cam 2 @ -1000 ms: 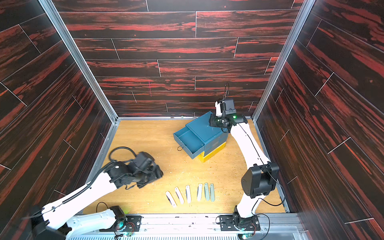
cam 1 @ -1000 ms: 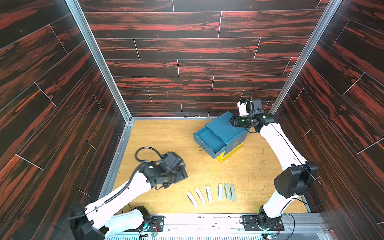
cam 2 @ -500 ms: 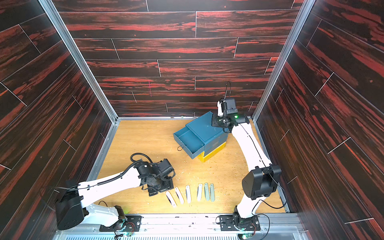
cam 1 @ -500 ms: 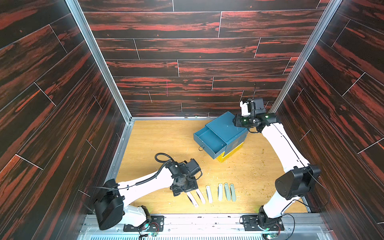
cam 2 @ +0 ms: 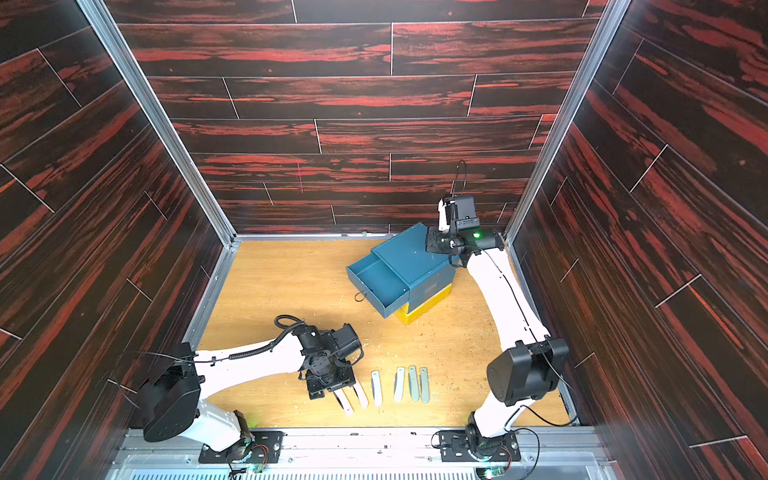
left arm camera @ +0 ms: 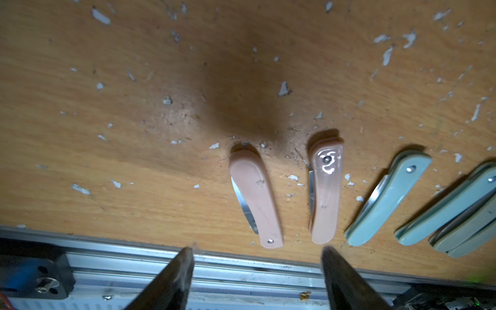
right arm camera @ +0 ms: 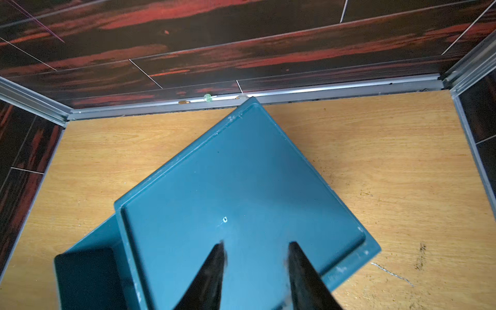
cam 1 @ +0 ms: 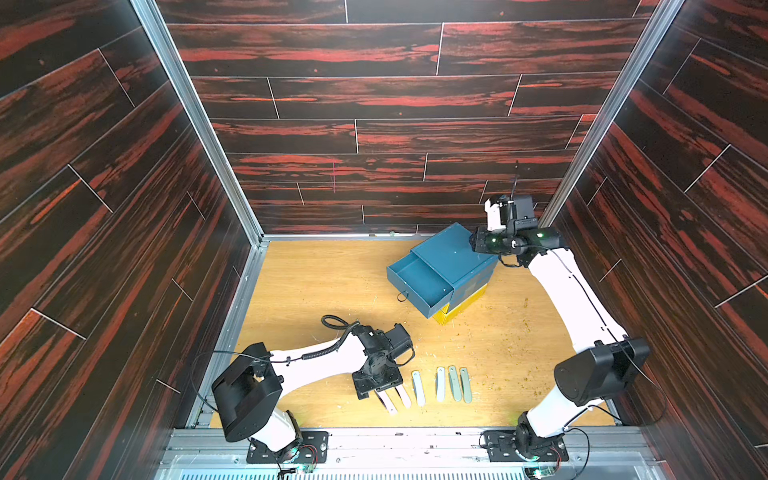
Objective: Place the fruit knives into the drawer by color
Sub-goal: Pick up the fruit knife from the center of the board.
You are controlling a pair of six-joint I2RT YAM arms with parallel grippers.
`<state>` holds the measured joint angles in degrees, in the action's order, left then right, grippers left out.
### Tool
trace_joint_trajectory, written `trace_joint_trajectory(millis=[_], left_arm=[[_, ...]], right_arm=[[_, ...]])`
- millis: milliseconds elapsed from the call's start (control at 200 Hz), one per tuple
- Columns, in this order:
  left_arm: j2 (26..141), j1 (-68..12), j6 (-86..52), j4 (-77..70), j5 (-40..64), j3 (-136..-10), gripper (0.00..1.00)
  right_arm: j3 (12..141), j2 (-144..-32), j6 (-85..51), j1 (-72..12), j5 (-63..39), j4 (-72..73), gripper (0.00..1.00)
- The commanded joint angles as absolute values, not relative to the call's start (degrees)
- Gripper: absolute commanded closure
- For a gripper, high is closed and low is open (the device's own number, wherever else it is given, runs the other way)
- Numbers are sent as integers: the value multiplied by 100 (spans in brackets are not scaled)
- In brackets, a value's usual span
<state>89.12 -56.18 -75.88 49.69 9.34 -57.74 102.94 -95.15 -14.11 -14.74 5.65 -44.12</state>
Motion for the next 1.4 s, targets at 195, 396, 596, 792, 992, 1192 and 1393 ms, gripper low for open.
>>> trace_joint_trajectory(millis=[195,396,596,792,992,1192,1393], left_arm=[[9294,-5642,-7646,5192,1012,-5845,28],[9369,-5640,-7761,4950,1103,-5685,30],[9494,-5646,-7841,4796,1171,-5671,34],[9619,-5687,-7862,4816,1244,-5650,35],[9851,-5695,-7840,4799,1279,-5665,39],[10002,-5699,-7836,4781,1325,-5687,40],[10010,-5703,-7842,4788,1309,-5618,48]], right_arm=[[10192,-9295,-1486,-1425,536,-4436,57],[10232,-9261,-1477,-1390,492,-4430,57],[10248,-9229,-1483,-1363,448,-4421,57],[10267,-9160,-1468,-1325,408,-4430,57],[10248,-9097,-1456,-1298,404,-4421,57],[10239,-9048,-1444,-1252,392,-4404,57],[10242,-9018,-1449,-1239,354,-4360,56]])
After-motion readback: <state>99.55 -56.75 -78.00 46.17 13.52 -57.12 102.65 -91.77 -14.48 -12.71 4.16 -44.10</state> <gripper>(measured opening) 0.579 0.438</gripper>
